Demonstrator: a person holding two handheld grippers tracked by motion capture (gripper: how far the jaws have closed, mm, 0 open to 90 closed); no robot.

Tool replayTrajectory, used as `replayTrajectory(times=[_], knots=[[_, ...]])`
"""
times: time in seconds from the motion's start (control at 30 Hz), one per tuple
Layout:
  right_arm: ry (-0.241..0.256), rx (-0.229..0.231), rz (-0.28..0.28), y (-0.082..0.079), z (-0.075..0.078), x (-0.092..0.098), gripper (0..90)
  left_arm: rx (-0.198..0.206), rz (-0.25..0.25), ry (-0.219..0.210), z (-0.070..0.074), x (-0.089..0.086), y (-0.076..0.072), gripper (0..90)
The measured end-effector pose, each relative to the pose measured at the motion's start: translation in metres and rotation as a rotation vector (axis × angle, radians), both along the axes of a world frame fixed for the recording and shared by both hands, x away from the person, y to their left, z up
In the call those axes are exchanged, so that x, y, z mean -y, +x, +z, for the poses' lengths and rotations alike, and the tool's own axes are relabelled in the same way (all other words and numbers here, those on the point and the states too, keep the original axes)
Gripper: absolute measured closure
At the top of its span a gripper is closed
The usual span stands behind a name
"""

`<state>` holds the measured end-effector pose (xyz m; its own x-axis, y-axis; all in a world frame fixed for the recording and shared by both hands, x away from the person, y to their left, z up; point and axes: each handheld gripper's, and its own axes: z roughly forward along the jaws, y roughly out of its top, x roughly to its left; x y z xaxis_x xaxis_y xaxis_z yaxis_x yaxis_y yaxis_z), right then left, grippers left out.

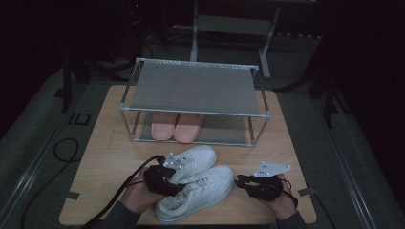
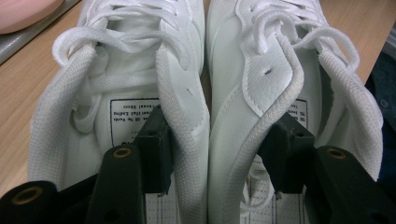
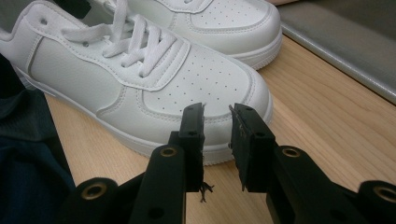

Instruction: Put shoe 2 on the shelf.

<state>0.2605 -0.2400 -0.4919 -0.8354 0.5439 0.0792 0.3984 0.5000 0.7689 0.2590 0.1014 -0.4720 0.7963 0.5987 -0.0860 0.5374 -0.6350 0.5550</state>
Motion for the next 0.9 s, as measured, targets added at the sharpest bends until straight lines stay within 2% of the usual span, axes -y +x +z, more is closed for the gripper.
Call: replayTrajectory(times=[0.27, 0.47, 0.6, 0.9], knots=[[0.001, -0.001, -0.005, -0.0003, -0.0007, 0.0013, 74.0, -0.023, -0.005, 0.012, 0.0007, 0.0004, 0.0031, 55.1], [0.004, -0.004, -0.006, 0.0000, -0.0022, 0.0017, 74.1, -0.022, -0.024, 0.021, 0.0029, 0.0003, 0.0043, 67.1], [0.005, -0.006, -0.012, 0.0004, -0.0032, 0.0034, 74.0, -0.023, -0.032, 0.009, 0.0030, -0.0014, 0.0051, 72.7], [0.010, -0.008, -0.029, 0.0003, -0.0051, 0.0089, 73.6, -0.020, -0.065, 0.008, 0.0043, -0.0034, 0.0081, 77.0]])
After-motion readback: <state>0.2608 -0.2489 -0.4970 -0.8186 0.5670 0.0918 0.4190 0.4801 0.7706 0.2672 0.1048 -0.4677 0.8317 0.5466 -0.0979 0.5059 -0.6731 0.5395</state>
